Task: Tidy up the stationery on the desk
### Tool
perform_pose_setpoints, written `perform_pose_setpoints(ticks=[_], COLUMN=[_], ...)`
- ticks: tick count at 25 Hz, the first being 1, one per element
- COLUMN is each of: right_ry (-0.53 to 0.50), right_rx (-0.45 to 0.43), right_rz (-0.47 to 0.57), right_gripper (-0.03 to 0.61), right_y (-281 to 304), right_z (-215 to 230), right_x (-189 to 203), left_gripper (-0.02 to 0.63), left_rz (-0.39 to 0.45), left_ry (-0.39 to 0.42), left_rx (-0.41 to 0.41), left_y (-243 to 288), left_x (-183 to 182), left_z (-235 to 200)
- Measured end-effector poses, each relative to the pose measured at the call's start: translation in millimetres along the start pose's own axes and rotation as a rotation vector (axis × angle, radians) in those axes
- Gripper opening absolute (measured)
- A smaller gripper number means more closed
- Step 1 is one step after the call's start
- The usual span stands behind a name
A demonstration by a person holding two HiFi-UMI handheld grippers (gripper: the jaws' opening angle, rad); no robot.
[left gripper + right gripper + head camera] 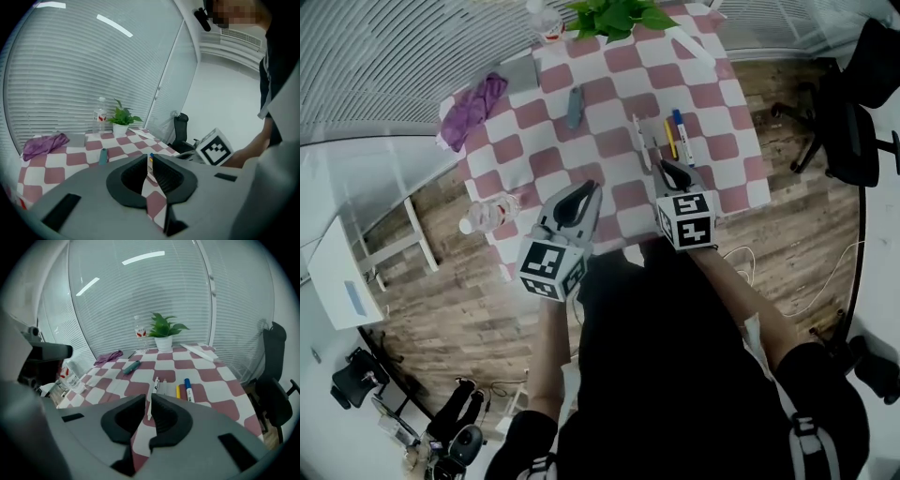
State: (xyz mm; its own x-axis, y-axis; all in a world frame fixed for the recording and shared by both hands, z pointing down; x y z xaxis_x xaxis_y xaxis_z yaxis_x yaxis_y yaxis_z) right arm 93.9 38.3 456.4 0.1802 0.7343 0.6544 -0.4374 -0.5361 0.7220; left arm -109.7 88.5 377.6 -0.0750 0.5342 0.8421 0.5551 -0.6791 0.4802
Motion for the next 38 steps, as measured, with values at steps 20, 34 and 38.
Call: perform_pose_setpoints(ticks=[20, 34, 38], right_ry=[0.021, 0.092, 0.117], right_rx=[-0.029, 0.015, 0.019], right_rz=[0.061, 0.025, 0.018], right_gripper=[0.021, 0.021, 0.021], right_y=[-52.6, -57.2, -58.3], right_z=[20.8, 48.2, 54.2], right_x=[-15.8, -1.1, 2.6], left_gripper=[0.062, 0.207, 0.188], left_rz=[-0.1, -0.272, -0.301], left_ry=[-0.019, -0.008, -0.004], left_rx=[-0.187, -0.305, -0.327], left_y=[99.7, 150.6, 155.6], left_x=[33.8, 70.7, 73.3], left_z=[-116.1, -151.7, -150.1])
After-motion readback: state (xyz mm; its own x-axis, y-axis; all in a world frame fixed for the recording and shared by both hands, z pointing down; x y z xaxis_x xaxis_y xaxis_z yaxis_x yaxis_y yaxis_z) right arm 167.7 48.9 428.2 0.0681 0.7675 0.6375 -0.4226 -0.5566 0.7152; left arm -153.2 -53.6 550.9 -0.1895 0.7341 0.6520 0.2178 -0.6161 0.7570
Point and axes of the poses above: the fingertips, and each gripper's own axes: y forward along the fingers, z to its right, x out of its underside, the point moved 9 cm from there along -y, backward along the fingers, and after that the axes turned 5 degrees about y, right-handed, at the moved point
